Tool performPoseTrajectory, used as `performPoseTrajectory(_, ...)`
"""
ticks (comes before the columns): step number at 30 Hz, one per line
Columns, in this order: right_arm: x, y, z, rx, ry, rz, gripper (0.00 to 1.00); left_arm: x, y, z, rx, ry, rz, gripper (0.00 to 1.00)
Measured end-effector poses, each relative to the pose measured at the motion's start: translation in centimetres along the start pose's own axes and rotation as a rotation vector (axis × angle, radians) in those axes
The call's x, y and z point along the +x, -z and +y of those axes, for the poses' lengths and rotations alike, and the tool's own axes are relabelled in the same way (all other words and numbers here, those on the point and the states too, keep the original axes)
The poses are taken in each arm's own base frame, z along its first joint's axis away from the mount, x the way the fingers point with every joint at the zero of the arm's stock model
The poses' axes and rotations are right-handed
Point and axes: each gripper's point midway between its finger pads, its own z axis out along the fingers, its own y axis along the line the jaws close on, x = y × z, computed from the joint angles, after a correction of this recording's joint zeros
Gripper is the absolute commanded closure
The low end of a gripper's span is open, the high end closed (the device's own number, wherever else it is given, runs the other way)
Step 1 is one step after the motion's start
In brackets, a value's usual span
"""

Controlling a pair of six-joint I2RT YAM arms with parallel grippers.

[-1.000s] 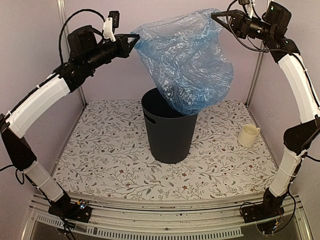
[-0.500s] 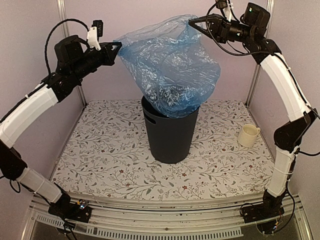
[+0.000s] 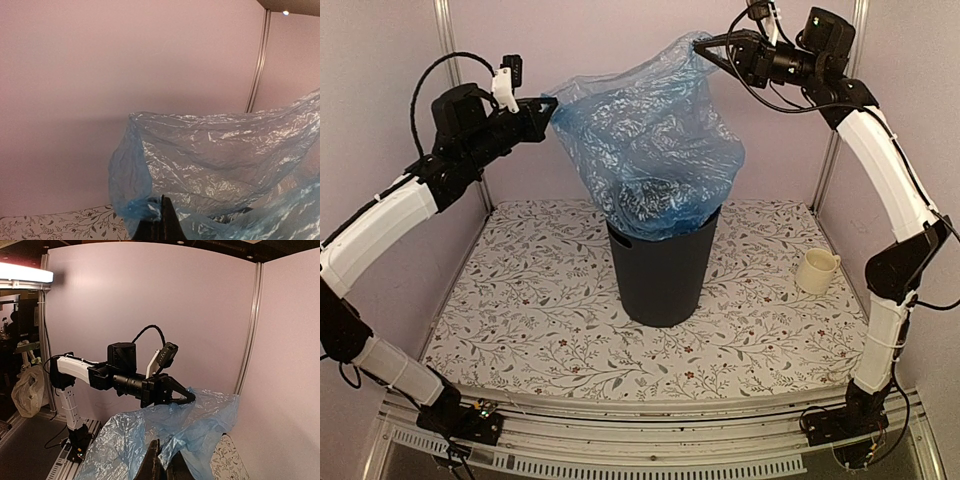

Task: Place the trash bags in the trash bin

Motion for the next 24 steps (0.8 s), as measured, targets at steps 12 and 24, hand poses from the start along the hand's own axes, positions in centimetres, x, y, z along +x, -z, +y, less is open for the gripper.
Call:
performPoseTrajectory(12, 4.3, -2.3, -3.9, 0.08, 0.014, 0.035, 0.93, 1.9, -2.7, 3.0, -0.106, -0.028, 0.008, 1.0)
performPoseTrajectory(24, 6.0, -1.1, -3.3, 0.075, -0.013, 0.107, 0.34, 2.5, -3.5, 2.4, -0.064, -0.013, -0.003, 1.0)
